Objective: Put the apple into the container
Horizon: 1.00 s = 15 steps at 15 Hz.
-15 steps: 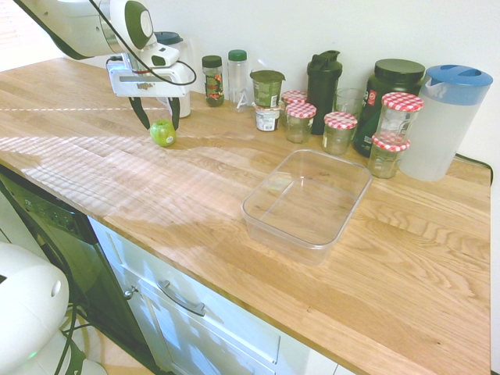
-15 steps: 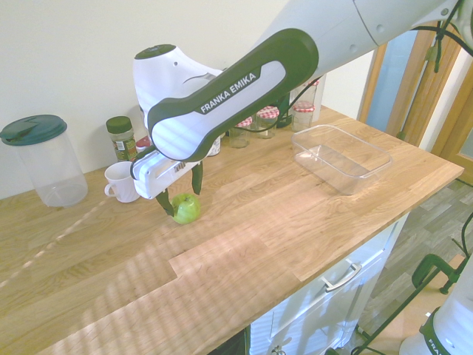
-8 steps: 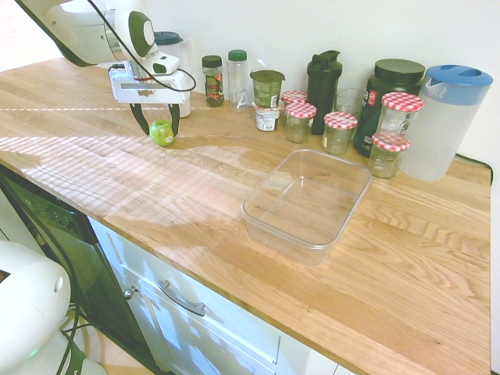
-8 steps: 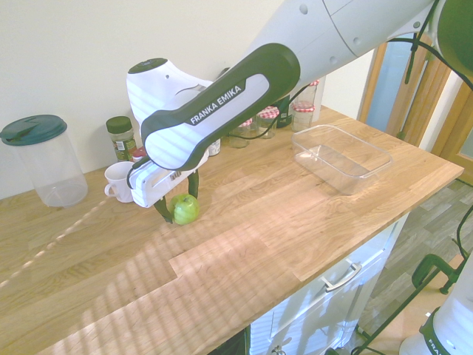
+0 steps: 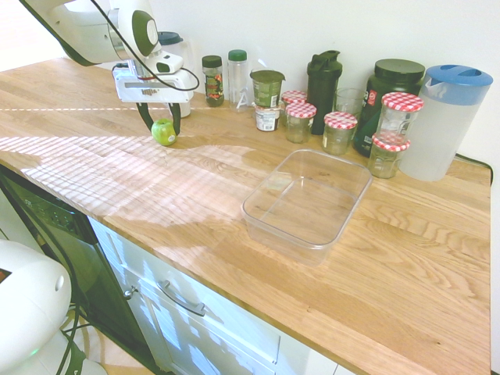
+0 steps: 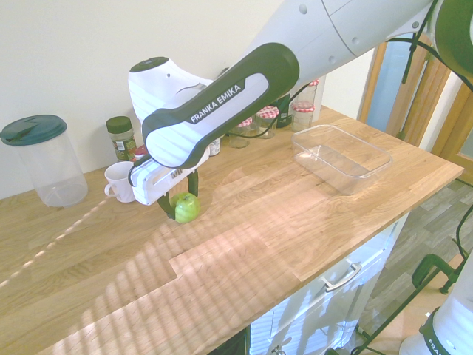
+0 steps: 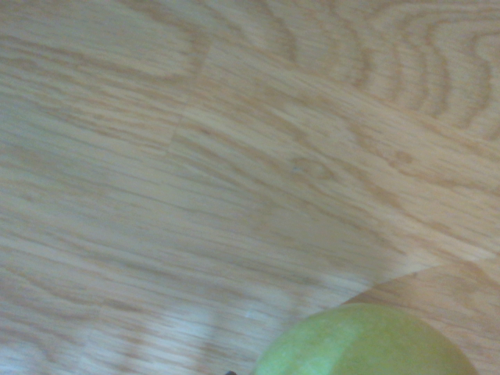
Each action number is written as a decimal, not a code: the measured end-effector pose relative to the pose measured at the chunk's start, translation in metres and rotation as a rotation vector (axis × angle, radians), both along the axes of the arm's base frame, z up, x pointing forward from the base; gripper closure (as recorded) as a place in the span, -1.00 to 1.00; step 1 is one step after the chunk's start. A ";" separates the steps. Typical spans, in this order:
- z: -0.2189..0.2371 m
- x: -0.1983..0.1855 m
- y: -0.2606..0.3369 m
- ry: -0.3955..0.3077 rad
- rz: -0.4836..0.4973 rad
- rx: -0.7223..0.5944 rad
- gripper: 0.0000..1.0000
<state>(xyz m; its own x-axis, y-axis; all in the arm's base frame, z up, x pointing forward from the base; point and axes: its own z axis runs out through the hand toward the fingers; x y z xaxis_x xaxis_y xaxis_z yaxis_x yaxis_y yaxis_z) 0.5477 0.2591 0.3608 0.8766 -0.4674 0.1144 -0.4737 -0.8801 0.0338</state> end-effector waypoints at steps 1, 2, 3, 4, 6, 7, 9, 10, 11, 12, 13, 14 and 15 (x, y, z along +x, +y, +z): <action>0.014 0.004 -0.004 -0.001 -0.014 -0.007 1.00; 0.033 0.007 -0.009 -0.003 -0.031 -0.011 1.00; 0.054 0.008 -0.016 -0.005 -0.052 -0.012 1.00; 0.076 0.009 -0.027 -0.007 -0.078 -0.014 1.00; 0.116 0.011 -0.068 -0.002 -0.151 -0.014 1.00; 0.130 0.013 -0.096 -0.002 -0.192 -0.007 1.00; 0.146 0.017 -0.162 -0.001 -0.266 0.007 1.00; 0.149 0.014 -0.195 0.003 -0.299 0.014 1.00; 0.149 0.008 -0.228 0.008 -0.331 0.018 1.00; 0.148 -0.001 -0.258 0.013 -0.361 0.023 1.00; 0.146 -0.015 -0.287 0.018 -0.389 0.029 1.00; 0.142 -0.029 -0.312 0.021 -0.413 0.034 1.00; 0.135 -0.044 -0.336 0.023 -0.434 0.039 1.00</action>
